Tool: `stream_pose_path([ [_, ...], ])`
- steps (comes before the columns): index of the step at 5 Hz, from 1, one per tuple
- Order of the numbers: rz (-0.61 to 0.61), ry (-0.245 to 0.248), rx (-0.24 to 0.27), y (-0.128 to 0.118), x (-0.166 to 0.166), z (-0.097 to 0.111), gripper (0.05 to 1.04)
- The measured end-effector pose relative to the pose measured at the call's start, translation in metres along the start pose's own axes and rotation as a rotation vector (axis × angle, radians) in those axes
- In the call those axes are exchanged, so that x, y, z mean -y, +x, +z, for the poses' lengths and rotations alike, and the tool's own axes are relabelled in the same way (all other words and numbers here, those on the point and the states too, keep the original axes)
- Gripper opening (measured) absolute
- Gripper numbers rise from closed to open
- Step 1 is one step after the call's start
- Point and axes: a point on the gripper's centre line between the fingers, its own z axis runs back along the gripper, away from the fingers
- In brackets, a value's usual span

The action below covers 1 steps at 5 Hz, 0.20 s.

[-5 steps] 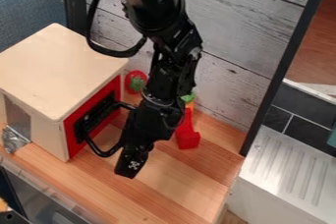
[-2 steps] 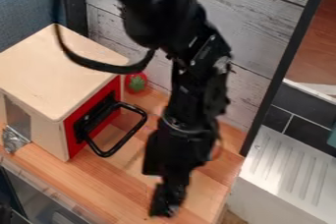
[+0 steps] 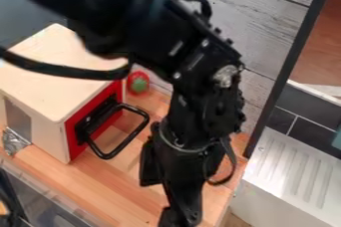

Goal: Grabs drawer by the handle and closes it

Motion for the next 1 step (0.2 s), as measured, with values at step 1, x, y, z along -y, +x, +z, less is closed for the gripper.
stream_pose_path([
  [1, 0.073, 0.0, 0.083, -0.0039, 0.0019, 0.0263, 0.999],
])
